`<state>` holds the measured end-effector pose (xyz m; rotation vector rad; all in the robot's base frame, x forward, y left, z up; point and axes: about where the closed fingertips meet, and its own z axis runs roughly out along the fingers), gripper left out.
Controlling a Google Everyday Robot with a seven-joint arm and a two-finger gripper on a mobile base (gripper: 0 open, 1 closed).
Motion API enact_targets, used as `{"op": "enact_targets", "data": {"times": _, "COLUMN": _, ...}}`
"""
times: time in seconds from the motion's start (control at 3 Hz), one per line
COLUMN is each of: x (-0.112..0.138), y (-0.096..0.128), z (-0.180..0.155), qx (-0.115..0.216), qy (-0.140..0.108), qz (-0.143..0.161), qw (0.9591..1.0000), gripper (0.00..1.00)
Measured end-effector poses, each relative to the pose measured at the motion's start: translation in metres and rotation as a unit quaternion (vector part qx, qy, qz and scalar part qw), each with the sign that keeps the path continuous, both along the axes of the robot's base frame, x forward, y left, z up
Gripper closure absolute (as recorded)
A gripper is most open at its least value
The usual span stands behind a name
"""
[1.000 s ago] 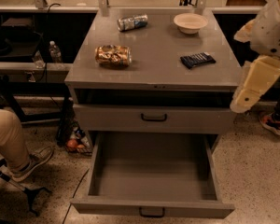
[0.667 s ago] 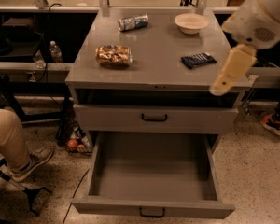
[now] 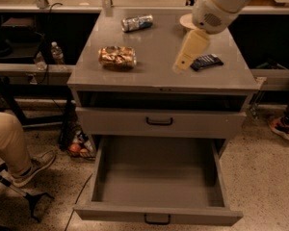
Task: Place orange can into middle drawer
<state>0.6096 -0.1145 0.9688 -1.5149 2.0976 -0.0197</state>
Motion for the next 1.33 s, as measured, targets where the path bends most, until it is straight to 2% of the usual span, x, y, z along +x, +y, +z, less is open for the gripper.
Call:
{"op": "enact_targets", "data": {"times": 0.33, "x": 0.024, "y": 0.045, "z": -0.010, "qx": 0.003, "qy": 0.007, "qz": 0.021, "qw": 0.9997, "gripper": 0.00}}
{"op": "enact_targets", "data": {"times": 0.67, "x": 0.038, "y": 0.083, "z": -0.028, "qx": 0.009, "qy": 0.025, "qz": 0.063, "qw": 0.9976, "gripper": 0.00}}
{"op": "enact_targets", "data": {"times": 1.33, "x": 0.041, "y": 0.091, "z": -0.037, "qx": 0.006, "qy": 0.030, "qz": 0.070, "qw": 0.9971, "gripper": 0.00}}
